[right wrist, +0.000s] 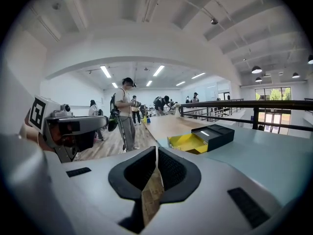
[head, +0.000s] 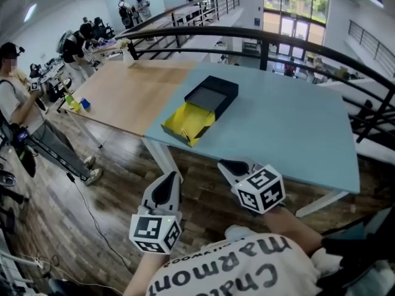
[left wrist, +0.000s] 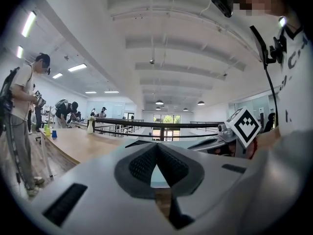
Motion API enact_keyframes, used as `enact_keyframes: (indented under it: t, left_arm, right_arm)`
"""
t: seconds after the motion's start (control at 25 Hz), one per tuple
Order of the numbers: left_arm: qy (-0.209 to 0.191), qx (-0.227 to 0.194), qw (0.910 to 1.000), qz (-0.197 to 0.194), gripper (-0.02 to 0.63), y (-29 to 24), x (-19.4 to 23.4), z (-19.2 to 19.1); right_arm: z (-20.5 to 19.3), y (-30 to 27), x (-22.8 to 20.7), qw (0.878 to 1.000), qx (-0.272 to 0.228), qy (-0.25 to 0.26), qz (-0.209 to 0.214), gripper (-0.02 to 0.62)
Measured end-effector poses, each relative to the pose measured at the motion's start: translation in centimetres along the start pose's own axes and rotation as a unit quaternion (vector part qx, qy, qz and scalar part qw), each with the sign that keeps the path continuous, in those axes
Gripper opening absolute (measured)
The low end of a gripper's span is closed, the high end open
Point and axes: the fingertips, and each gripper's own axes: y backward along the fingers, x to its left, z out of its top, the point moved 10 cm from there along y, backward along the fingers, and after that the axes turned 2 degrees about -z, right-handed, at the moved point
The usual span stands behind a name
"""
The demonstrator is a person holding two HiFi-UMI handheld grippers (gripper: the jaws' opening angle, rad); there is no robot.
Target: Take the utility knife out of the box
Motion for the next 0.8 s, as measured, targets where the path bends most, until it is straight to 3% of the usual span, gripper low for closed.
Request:
enact_keyframes:
  t: [0.2,0.4,0.56,0.8]
  left_arm:
    - [0.024,0.017,0.9996,0.006,0.002,-1.1,1.2,-1.4]
    - [0.027,0.025,0.9993,0.002,0.002,-3.1,2.7,-1.5]
    - [0.021,0.032,0.9992,0.009,0.002,-5.4,5.3,-1.1]
    - [0.026,0.011,0.9992,0.027,0.002,-9.2,8.9,1.5]
  right_arm:
    - [-0.4,-1.7,0.4,1.0,0.007,-0.005,0.027,0.04]
    - [-0.2,-4.2,-0.9,0.999,0.021,-0.013,0.028,0.04]
    - [1.3,-7.6,-3.0,0.999,0.002,-0.035,0.029,0.04]
    - [5.1,-12.1,-5.8,0.998,-0.019,-0.04,0.05,0.04]
